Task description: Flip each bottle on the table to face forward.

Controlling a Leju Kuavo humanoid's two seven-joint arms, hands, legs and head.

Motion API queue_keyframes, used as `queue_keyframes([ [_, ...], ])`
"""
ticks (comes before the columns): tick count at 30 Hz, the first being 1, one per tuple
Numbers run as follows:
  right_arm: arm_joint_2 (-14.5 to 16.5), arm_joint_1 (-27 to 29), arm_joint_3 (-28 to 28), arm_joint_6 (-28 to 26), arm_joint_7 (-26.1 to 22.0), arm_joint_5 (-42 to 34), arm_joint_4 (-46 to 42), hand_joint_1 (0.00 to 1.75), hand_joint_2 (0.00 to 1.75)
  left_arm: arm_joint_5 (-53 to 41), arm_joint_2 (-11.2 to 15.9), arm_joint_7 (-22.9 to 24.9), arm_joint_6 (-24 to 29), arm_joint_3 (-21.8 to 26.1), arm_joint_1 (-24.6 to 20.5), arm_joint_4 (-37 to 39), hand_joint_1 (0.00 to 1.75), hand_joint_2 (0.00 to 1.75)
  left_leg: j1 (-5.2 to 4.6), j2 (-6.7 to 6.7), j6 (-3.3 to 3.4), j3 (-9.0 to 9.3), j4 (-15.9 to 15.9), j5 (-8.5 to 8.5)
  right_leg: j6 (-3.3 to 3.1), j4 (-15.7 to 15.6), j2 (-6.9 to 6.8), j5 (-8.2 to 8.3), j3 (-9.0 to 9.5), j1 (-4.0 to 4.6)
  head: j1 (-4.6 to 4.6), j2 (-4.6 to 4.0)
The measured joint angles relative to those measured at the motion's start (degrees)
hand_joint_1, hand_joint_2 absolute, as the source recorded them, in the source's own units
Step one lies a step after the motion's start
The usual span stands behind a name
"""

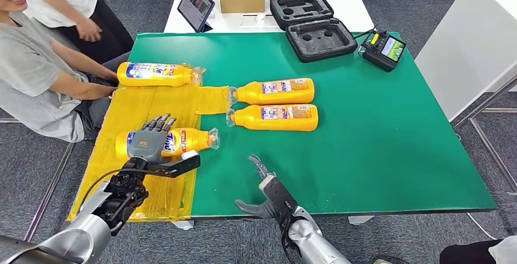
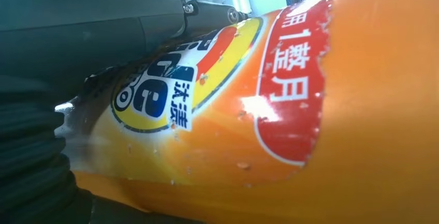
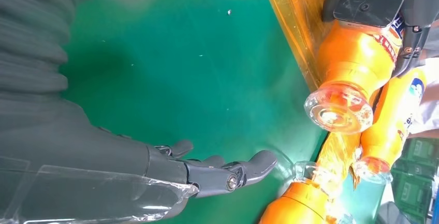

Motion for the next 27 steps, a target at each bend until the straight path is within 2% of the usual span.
queue_keyframes([
  [6,-0.1,-0.2,-0.4,-0.2,0.0,0.1,0.2,0.00,1.75,0.4,-0.2,-0.5,-0.7,0.0,-0.7,0.9,0.24,1.75,0.00,0.00,0.00,0.00,0.0,0.00,0.00,0.0,0.00,0.00,0.00,0.00,0.00,0.00],
  [16,-0.3,-0.5,-0.7,-0.3,0.0,0.6,0.3,0.00,1.75,1.5,-0.5,-1.6,-2.5,0.3,-1.4,1.7,0.03,1.75,0.00,0.00,0.00,0.02,0.0,0.01,0.00,0.0,0.00,0.00,0.03,0.00,0.00,0.00],
  [27,-0.5,-0.6,-0.8,-0.3,0.0,0.7,0.3,0.00,1.75,2.2,-0.6,-2.2,-2.6,0.3,-1.6,2.2,0.00,1.75,0.00,0.00,0.00,0.04,0.0,0.01,0.00,0.0,0.00,0.00,0.05,0.00,0.00,0.00],
])
